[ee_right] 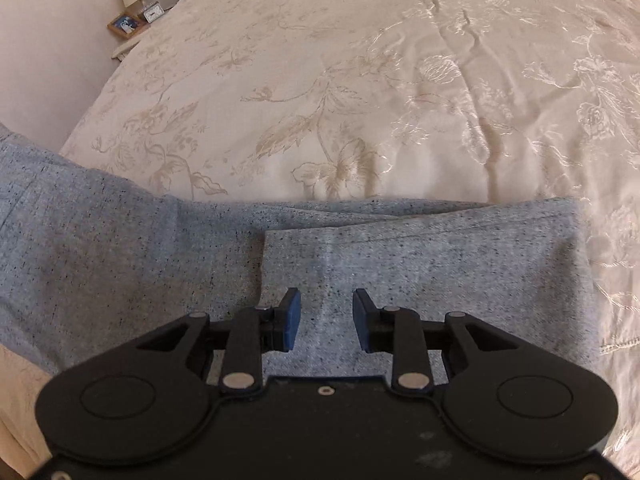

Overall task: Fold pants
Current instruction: 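Grasp the pants end with the left gripper and lift it up, then lay the lifted pants end over the bundle and open the left gripper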

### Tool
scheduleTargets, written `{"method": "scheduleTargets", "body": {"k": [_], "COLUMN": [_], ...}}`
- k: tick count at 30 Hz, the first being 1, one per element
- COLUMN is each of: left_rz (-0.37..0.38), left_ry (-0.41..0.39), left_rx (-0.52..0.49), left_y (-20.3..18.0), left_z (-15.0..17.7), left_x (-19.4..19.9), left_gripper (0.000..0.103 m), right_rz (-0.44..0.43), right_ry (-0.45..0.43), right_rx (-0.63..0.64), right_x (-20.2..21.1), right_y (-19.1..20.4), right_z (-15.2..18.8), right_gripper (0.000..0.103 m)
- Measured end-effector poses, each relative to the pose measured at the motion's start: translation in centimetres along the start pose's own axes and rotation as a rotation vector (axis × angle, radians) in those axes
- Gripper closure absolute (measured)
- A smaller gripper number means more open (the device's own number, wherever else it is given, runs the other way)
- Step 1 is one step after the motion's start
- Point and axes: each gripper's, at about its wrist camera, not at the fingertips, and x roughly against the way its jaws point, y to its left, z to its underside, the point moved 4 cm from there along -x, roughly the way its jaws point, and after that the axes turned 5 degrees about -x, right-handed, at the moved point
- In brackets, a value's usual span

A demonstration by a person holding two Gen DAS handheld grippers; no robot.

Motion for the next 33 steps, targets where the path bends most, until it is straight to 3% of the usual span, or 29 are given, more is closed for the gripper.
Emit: {"method": "scheduleTargets", "body": {"k": [4, 7, 11, 18, 21, 26, 30, 33], "left_rz": [0.047, 0.101, 0.146, 0.128, 0.137, 0.230, 0.214, 0.147], "left_ry": [-0.036, -0.016, 0.049, 0.224, 0.252, 0.274, 0.216, 0.176], "left_rx": [-0.056, -0.106, -0.185, -0.391, -0.418, -0.399, -0.402, -0.392], "left_y": [-5.4, -10.3, -16.9, -25.7, -26.5, -26.7, -26.1, -24.3], "left_z": [0.0, 1.2, 4.2, 10.4, 11.5, 11.5, 11.0, 10.3], "left_x": [0.8, -0.2, -3.5, -9.6, -9.7, -8.1, -6.4, -6.0], "left_gripper": [0.060, 0.060, 0.060, 0.057, 0.056, 0.056, 0.056, 0.056], "right_rz": [-0.042, -0.073, -0.092, -0.049, -0.050, -0.091, -0.113, -0.123], "right_ry": [-0.003, 0.004, 0.031, 0.063, 0.080, 0.101, 0.107, 0.104], "right_rx": [-0.030, -0.052, -0.094, -0.114, -0.128, -0.155, -0.160, -0.174], "right_x": [1.9, 2.7, 2.9, 3.2, 3.3, 2.9, 2.6, 2.8], "right_y": [-2.4, -4.0, -6.9, -12.4, -14.2, -15.1, -15.4, -15.8], "right_z": [0.1, 0.4, 0.5, 1.1, 1.4, 1.3, 0.8, 0.5], "right_gripper": [0.071, 0.071, 0.071, 0.070, 0.070, 0.070, 0.070, 0.070]}}
